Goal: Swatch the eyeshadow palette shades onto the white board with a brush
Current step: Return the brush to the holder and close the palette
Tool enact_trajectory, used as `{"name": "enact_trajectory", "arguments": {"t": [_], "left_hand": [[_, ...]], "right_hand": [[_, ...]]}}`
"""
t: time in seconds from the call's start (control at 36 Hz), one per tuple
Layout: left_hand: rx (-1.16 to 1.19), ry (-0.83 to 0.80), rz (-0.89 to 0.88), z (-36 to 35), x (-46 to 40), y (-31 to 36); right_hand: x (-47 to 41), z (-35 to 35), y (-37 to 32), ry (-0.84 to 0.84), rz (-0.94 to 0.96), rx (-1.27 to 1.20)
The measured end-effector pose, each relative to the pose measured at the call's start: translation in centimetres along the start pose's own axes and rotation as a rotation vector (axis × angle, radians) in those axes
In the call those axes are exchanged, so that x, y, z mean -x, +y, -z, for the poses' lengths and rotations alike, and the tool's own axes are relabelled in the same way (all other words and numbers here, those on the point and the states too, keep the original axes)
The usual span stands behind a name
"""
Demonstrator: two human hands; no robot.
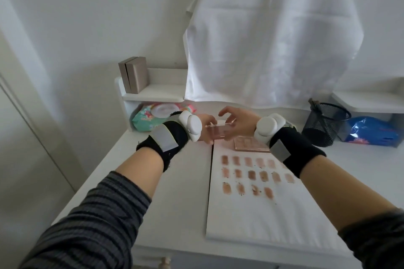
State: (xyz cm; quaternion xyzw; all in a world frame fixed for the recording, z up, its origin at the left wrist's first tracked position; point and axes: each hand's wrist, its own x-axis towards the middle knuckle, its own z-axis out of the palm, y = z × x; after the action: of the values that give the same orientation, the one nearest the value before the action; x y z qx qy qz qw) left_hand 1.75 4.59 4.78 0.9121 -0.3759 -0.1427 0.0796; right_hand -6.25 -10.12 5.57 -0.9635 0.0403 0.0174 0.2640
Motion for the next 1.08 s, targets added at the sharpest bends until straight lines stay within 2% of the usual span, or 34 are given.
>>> {"name": "enact_trajectory", "arguments": {"t": [0.22,0.5,0.67,0.94,1.08], "left_hand": [[0.108,0.107,-0.09,-0.5,-1.5,4.5],[0.097,0.022,-0.179,-2.9,-2.9,7.5],[0.158,-0.029,-0.197,-3.6,-3.0,6.2],[0.087,0.069,-0.258,-2.9,-2.7,6.3],[0.016,0.21,-0.375,1.3,-2.8,8.7]], "right_hand": [[2.7,3.5,4.4,-0.042,-0.074,-0.185],[5.3,3.8,8.1,-0.081,-0.155,-0.068],[5.9,3.2,9.3,-0.074,-0.172,0.052],[6.6,3.3,9.6,0.04,-0.132,0.107],[8.1,7.4,8.9,0.199,-0.056,0.216]]}}
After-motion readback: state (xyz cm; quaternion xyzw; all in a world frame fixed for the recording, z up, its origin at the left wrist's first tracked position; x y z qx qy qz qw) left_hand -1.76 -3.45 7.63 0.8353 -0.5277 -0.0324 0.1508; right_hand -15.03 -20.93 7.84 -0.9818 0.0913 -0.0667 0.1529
